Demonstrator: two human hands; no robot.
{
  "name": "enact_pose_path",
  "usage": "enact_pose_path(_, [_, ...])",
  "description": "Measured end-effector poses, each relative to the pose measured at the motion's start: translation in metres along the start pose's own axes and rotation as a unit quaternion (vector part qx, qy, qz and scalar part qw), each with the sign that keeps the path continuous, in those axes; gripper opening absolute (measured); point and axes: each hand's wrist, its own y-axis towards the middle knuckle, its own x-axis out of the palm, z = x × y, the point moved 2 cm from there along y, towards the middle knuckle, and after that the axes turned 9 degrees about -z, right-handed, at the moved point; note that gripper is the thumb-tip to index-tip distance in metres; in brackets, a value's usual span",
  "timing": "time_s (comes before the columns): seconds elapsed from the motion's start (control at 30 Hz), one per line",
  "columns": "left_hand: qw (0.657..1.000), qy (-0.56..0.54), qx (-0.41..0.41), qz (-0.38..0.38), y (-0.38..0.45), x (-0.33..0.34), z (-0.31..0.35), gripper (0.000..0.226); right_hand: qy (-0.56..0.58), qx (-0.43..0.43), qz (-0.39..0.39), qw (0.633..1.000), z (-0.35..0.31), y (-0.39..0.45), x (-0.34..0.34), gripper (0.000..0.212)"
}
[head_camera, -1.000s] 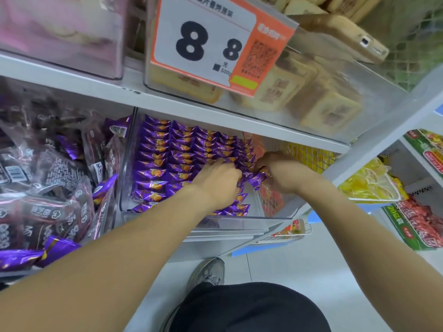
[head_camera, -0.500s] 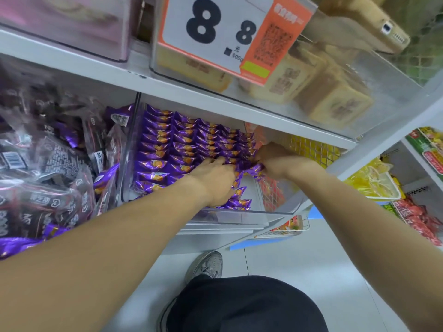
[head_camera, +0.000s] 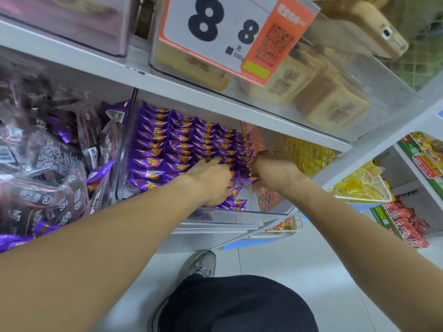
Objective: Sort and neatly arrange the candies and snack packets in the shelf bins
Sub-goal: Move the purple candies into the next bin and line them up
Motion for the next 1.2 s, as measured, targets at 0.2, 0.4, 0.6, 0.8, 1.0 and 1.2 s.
enact_pose_path(0.2, [1.000, -0.011, 0.000, -0.003, 0.000, 0.000, -0.001, 0.035, 0.008, -0.021, -0.006, 1.000, -0.006, -0.006, 0.000, 0.034])
enact_pose_path(0.4, [1.000, -0.028, -0.002, 0.005, 0.000, 0.001, -0.001, 0.032, 0.011, -0.050, -0.008, 0.999, -0.009, -0.006, 0.002, 0.028])
enact_pose_path(0.6, [1.000, -0.027, 0.001, 0.004, -0.001, 0.000, 0.000, 0.033, 0.026, -0.036, -0.044, 0.998, -0.010, -0.005, 0.003, 0.017])
enact_pose_path(0.8, [1.000, -0.029, 0.001, 0.011, -0.001, 0.000, -0.001, 0.034, 0.004, -0.030, 0.068, 0.997, -0.010, -0.004, 0.011, 0.018])
enact_pose_path(1.0, [1.000, -0.019, 0.006, 0.013, -0.002, 0.000, 0.000, 0.041, 0.038, -0.006, 0.094, 0.995, -0.009, 0.000, 0.015, 0.013])
enact_pose_path(1.2, [1.000, 0.007, -0.011, 0.015, -0.002, 0.000, 0.004, 0.048, 0.098, 0.007, 0.088, 0.991, -0.008, 0.003, 0.017, 0.016])
